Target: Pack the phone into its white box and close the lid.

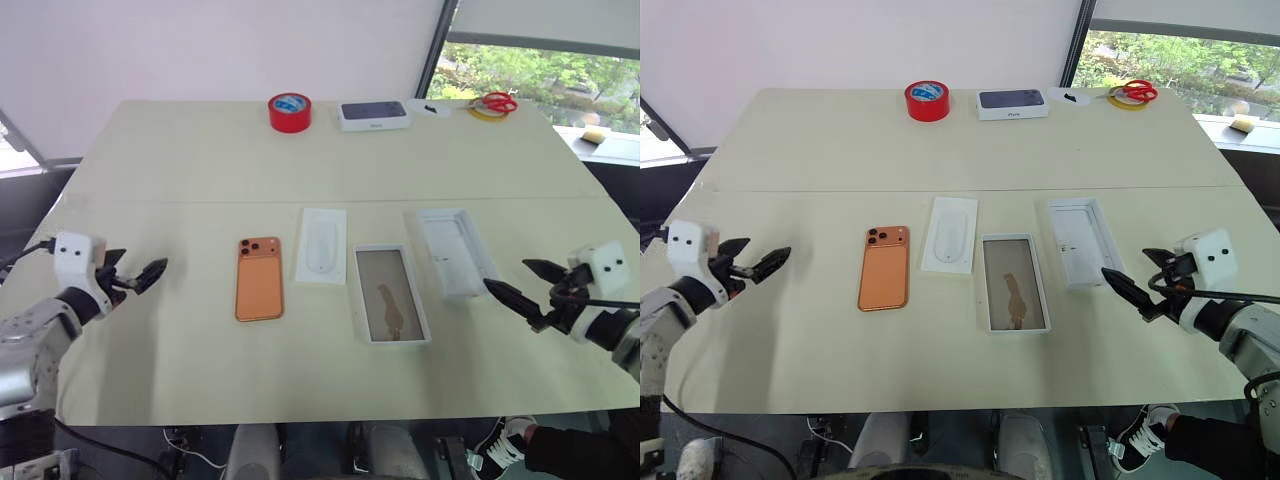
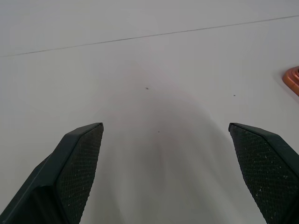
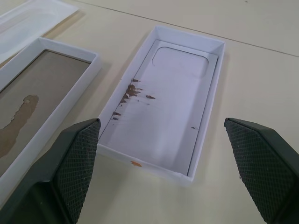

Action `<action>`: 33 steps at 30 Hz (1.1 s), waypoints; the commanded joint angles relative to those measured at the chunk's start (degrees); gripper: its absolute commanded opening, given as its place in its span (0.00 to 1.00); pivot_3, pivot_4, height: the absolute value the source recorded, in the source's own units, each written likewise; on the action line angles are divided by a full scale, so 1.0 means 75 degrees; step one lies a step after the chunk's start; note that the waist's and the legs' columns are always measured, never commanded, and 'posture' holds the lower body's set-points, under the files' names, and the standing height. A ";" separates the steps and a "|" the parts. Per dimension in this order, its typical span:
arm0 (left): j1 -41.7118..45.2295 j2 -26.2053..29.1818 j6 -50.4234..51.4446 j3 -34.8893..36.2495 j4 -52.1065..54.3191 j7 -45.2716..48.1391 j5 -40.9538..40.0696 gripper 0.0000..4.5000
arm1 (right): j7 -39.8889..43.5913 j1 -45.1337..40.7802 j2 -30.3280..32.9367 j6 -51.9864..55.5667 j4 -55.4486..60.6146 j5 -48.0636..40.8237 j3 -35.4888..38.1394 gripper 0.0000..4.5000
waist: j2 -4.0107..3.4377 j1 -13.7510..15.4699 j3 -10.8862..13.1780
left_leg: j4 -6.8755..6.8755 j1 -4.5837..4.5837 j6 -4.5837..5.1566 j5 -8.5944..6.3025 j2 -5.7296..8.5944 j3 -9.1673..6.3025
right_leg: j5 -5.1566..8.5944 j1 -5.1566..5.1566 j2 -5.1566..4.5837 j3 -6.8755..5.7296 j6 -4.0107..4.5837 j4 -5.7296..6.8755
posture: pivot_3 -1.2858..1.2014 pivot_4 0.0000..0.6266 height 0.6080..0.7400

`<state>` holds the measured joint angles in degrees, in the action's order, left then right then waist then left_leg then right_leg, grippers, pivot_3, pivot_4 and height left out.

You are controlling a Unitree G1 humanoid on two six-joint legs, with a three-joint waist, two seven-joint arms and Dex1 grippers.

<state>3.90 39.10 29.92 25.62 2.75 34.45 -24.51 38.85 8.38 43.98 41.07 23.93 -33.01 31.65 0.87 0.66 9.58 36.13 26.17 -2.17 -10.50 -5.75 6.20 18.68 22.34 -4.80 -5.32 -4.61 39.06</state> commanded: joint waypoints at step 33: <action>0.4425 -0.4404 0.5141 -0.2265 0.0998 -0.3925 -0.0719 1.00 | -0.0694 -0.2240 -0.0072 -0.0174 0.0527 0.0703 -0.2420 0.99 | 0.0015 0.0011 0.0000 | 0.0018 0.0004 -0.0007 0.0009 0.0005 -0.0010 | -0.0001 -0.0004 0.0008 0.0002 -0.0004 0.0016 | 0.52 0.24 0.93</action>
<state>35.73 6.13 66.03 6.75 9.71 7.53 -30.15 33.94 -8.66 43.58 40.61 25.77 -27.76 11.67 0.98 0.74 9.58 36.29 26.20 -2.21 -10.43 -5.71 6.13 18.67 22.29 -4.74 -5.30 -4.64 39.17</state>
